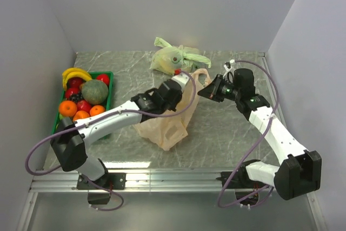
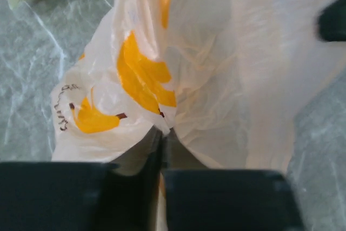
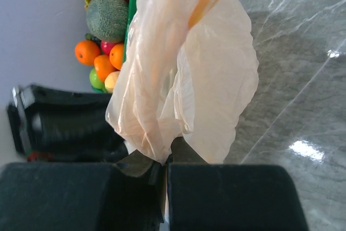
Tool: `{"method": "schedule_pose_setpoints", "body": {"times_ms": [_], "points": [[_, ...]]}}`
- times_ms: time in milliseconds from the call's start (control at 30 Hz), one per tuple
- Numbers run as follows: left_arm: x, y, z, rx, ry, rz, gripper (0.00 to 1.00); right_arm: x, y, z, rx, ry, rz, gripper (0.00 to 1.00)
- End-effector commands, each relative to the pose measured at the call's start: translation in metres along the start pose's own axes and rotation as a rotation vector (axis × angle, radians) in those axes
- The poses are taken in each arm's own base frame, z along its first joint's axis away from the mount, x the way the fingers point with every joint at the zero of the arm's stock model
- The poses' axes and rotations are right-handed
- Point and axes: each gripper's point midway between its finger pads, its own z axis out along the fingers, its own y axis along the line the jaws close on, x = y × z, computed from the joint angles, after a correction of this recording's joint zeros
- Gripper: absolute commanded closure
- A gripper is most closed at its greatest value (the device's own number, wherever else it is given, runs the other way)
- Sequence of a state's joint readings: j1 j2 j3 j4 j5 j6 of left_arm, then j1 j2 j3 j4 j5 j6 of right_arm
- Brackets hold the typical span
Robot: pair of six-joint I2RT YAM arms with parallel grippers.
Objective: Place the fake fruits into the plastic bag and tie a complex knot
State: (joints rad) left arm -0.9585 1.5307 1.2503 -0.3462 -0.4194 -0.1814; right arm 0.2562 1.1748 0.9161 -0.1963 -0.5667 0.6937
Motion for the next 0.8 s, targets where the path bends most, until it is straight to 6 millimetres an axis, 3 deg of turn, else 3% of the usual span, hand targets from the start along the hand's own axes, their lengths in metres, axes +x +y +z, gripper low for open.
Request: {"method": "schedule_pose_setpoints", "body": {"times_ms": [0,33,67,100,167,233,267,300,333,400,433,567,600,667,700,767], "points": [[-0.049,0.022,-0.020,0.096,-0.073,-0.192,1.00,-0.031,0.014,-0.015,-0.002,-0.094,-0.099,1.00],[-0.055,0.020,-0.026,0.157,-0.081,-0.262,1.00,-0.036,0.011,-0.015,0.019,-0.103,-0.116,1.00],[-0.069,0.000,-0.053,0.371,-0.110,-0.300,1.00,-0.043,0.007,-0.015,0.043,-0.116,-0.137,1.00],[-0.079,0.014,-0.056,0.415,-0.168,-0.357,1.00,-0.058,0.006,-0.013,0.070,-0.133,-0.192,1.00],[-0.095,0.008,-0.086,0.539,-0.232,-0.427,1.00,-0.073,-0.004,-0.012,0.131,-0.150,-0.213,1.00],[-0.101,-0.002,-0.103,0.647,-0.224,-0.476,1.00,-0.092,-0.006,-0.007,0.164,-0.158,-0.236,1.00],[-0.105,0.002,-0.106,0.663,-0.230,-0.505,1.00,-0.098,-0.012,-0.003,0.192,-0.160,-0.235,0.97],[-0.103,0.001,-0.108,0.698,-0.219,-0.529,1.00,-0.109,-0.005,-0.005,0.194,-0.184,-0.255,0.93],[-0.113,0.004,-0.114,0.716,-0.248,-0.585,1.00,-0.115,-0.005,-0.005,0.204,-0.196,-0.258,0.81],[-0.117,0.017,-0.111,0.721,-0.261,-0.653,1.00,-0.125,0.001,-0.005,0.203,-0.198,-0.274,0.73],[-0.128,0.018,-0.117,0.765,-0.288,-0.696,1.00,-0.124,0.002,-0.005,0.205,-0.183,-0.272,0.53],[-0.140,0.025,-0.120,0.842,-0.340,-0.763,1.00,-0.114,0.018,-0.020,0.136,-0.176,-0.309,0.07],[-0.141,0.025,-0.121,0.854,-0.344,-0.768,1.00,-0.100,0.007,-0.018,0.136,-0.154,-0.300,0.04],[-0.145,0.024,-0.124,0.878,-0.357,-0.774,1.00,-0.090,0.012,-0.024,0.085,-0.165,-0.334,0.03],[-0.146,0.023,-0.125,0.882,-0.356,-0.779,1.00,-0.076,0.002,-0.020,0.077,-0.140,-0.327,0.03],[-0.147,0.026,-0.124,0.887,-0.359,-0.805,1.00,-0.059,0.003,-0.021,0.024,-0.108,-0.324,0.02]]}}
